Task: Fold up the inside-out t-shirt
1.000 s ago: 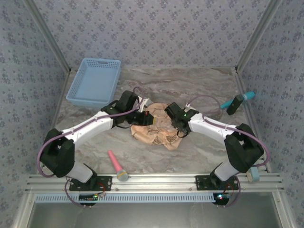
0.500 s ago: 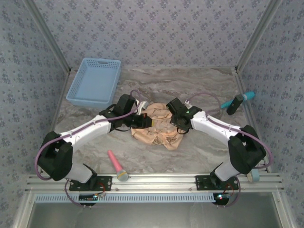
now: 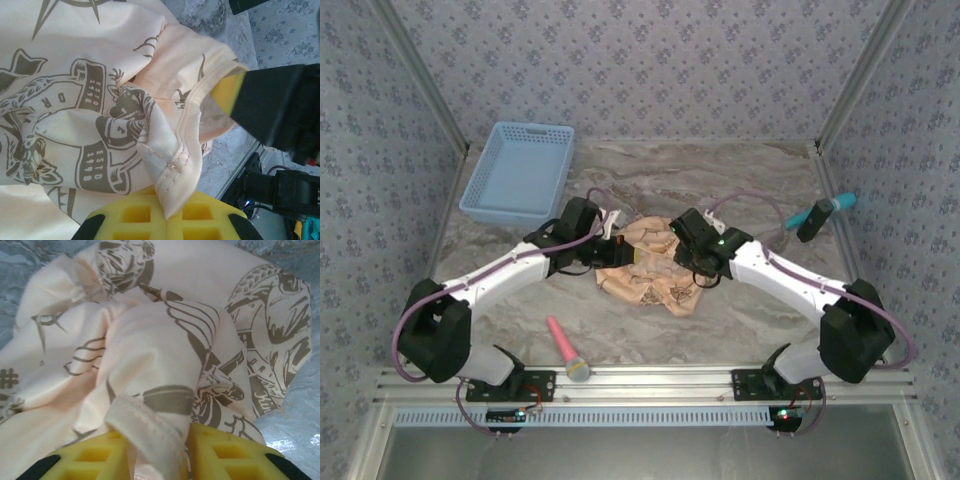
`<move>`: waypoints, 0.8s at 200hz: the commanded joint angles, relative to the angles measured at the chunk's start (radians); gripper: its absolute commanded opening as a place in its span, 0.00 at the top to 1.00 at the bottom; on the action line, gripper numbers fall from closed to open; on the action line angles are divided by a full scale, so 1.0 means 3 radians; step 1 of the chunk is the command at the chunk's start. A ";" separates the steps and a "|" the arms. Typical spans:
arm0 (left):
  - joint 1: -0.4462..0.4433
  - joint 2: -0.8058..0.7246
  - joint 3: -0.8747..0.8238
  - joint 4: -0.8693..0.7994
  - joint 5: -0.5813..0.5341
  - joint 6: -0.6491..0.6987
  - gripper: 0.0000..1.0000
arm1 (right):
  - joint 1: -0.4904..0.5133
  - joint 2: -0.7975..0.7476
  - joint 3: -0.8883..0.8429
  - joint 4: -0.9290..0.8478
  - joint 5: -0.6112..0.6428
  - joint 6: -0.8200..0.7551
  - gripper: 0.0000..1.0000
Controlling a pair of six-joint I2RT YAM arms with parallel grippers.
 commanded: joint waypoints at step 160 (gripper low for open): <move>0.0207 -0.0295 0.0258 -0.0587 -0.0514 0.0319 1.00 | 0.0359 0.0245 0.0695 -0.0900 0.1255 -0.0655 1.00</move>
